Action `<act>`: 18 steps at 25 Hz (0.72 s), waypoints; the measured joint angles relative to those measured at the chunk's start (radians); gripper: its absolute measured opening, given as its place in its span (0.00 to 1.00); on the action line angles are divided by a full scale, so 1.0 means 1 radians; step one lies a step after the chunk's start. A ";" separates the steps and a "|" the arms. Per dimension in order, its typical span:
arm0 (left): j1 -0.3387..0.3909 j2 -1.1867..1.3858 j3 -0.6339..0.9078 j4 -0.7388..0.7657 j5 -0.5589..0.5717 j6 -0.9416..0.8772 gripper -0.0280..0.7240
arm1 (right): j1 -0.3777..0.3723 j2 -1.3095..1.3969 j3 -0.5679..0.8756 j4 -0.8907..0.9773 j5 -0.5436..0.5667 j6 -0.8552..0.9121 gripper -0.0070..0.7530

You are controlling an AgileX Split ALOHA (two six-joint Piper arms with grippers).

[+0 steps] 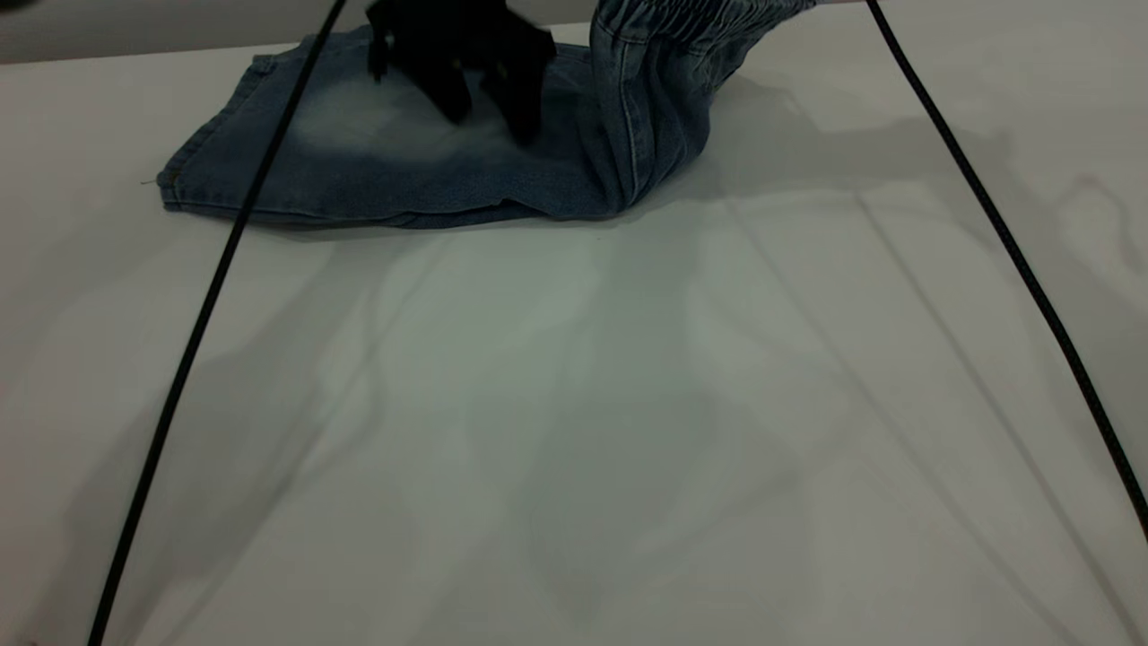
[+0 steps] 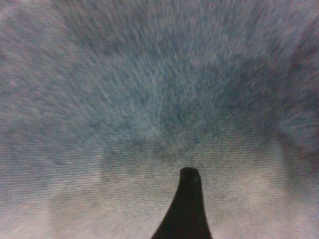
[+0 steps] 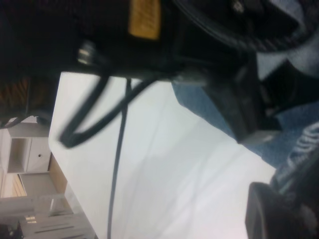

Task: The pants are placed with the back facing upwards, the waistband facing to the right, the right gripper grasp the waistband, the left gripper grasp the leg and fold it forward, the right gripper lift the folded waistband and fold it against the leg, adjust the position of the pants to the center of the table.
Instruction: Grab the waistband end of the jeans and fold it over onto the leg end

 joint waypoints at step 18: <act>0.141 -0.041 -0.088 0.256 0.086 -0.160 0.82 | 0.000 0.000 0.000 -0.004 -0.007 0.002 0.03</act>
